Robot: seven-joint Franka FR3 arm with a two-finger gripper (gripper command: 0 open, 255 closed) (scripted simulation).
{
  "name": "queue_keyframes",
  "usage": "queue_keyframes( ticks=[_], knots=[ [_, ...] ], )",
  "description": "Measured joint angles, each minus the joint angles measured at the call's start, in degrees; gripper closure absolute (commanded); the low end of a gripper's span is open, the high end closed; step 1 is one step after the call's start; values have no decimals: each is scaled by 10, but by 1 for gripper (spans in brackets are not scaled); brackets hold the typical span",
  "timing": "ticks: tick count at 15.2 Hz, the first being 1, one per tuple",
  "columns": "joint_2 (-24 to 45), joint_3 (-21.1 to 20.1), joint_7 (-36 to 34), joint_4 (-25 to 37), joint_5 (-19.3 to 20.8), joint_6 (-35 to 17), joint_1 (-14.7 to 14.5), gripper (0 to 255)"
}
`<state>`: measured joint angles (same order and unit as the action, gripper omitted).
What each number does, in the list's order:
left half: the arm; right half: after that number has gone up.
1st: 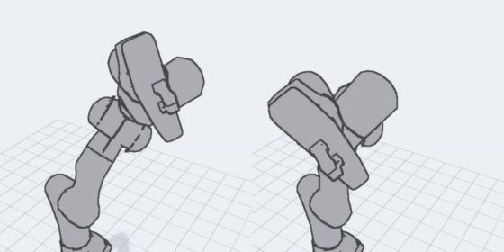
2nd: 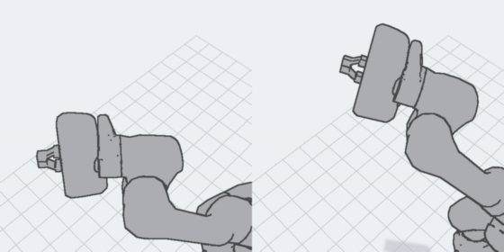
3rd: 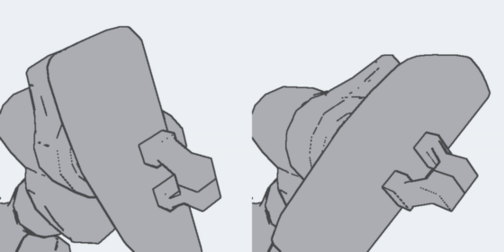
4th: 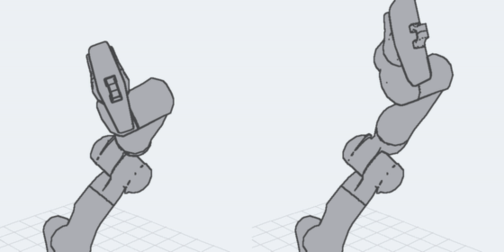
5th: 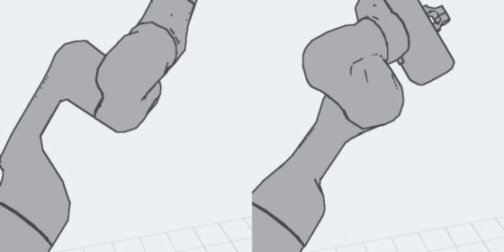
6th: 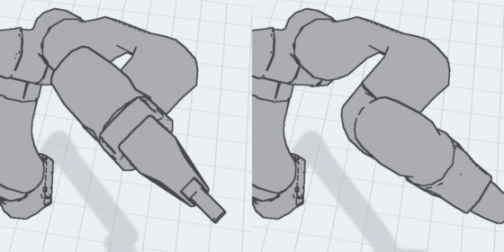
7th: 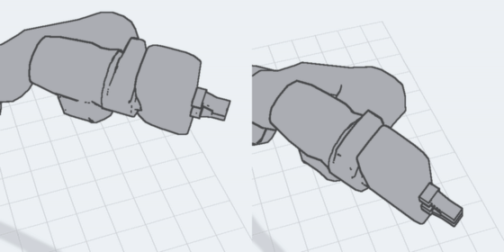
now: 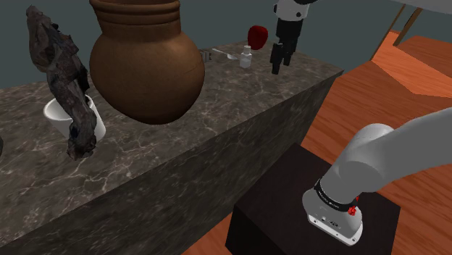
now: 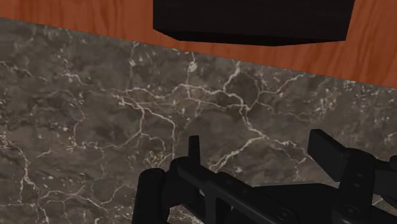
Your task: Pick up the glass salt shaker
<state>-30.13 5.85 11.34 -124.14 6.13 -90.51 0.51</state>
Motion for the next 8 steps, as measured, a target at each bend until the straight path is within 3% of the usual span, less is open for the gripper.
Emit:
queue_keyframes(
  ticks=[8],
  knots=[
    [167,44,63,171,-18,-15,3,0]
  ],
)
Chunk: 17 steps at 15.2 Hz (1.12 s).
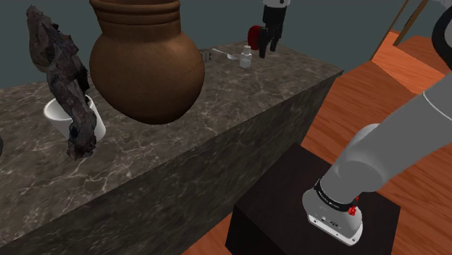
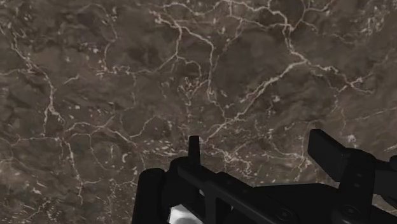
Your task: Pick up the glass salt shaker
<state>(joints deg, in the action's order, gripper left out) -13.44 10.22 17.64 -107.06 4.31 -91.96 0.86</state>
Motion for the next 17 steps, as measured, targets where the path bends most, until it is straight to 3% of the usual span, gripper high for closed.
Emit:
queue_keyframes(
  ticks=[10,12,17],
  knots=[
    [230,34,75,282,-65,40,26,0],
    [247,35,79,295,-70,36,29,0],
    [245,34,79,254,-70,-4,27,0]
  ],
)
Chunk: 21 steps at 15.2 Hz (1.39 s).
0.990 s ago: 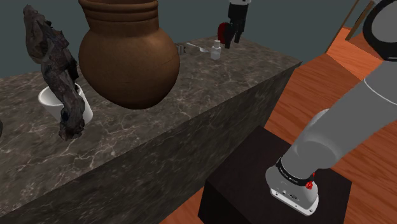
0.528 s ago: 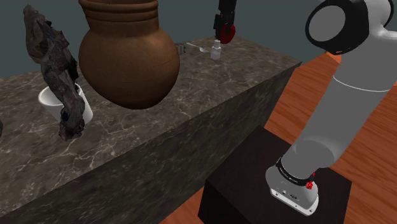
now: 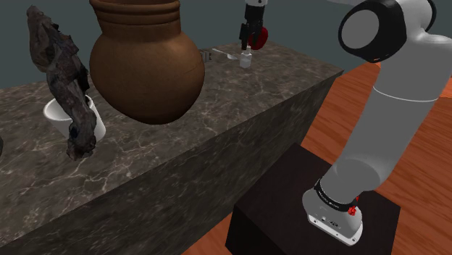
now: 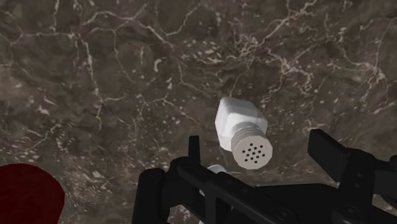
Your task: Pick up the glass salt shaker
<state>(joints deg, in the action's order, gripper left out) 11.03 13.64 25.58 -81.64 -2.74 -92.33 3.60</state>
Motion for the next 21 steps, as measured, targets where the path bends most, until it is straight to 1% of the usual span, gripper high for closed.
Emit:
queue_keyframes(
  ticks=[1,2,13,15,21],
  knots=[
    [-2,0,0,-8,0,-6,0,0],
    [-3,0,0,-13,1,-10,0,255],
    [-5,0,0,-14,1,-11,0,255],
    [-1,0,0,1,0,2,0,255],
    [18,1,2,75,-4,57,4,255]
  ],
)
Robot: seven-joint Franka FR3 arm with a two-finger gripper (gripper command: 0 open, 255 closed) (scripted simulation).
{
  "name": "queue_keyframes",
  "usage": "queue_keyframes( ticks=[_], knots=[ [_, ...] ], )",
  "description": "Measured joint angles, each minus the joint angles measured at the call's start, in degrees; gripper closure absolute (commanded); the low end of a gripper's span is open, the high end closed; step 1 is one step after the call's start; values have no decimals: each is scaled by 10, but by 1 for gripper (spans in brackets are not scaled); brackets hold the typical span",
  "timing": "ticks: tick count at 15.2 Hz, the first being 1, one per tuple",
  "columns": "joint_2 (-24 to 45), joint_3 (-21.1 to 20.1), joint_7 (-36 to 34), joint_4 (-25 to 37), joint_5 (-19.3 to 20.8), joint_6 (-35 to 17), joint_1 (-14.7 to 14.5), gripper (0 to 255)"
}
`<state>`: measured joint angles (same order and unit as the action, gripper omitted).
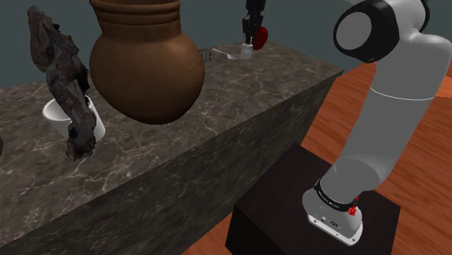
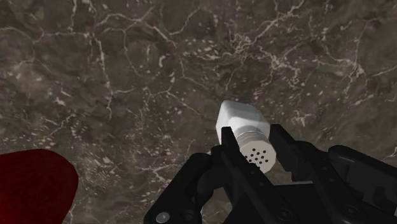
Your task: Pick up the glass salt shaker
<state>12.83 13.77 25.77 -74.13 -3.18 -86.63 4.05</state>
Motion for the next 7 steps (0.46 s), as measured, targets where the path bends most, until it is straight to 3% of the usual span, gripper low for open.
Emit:
queue_keyframes(
  ticks=[7],
  knots=[
    [25,1,2,89,-7,64,7,255]
  ],
)
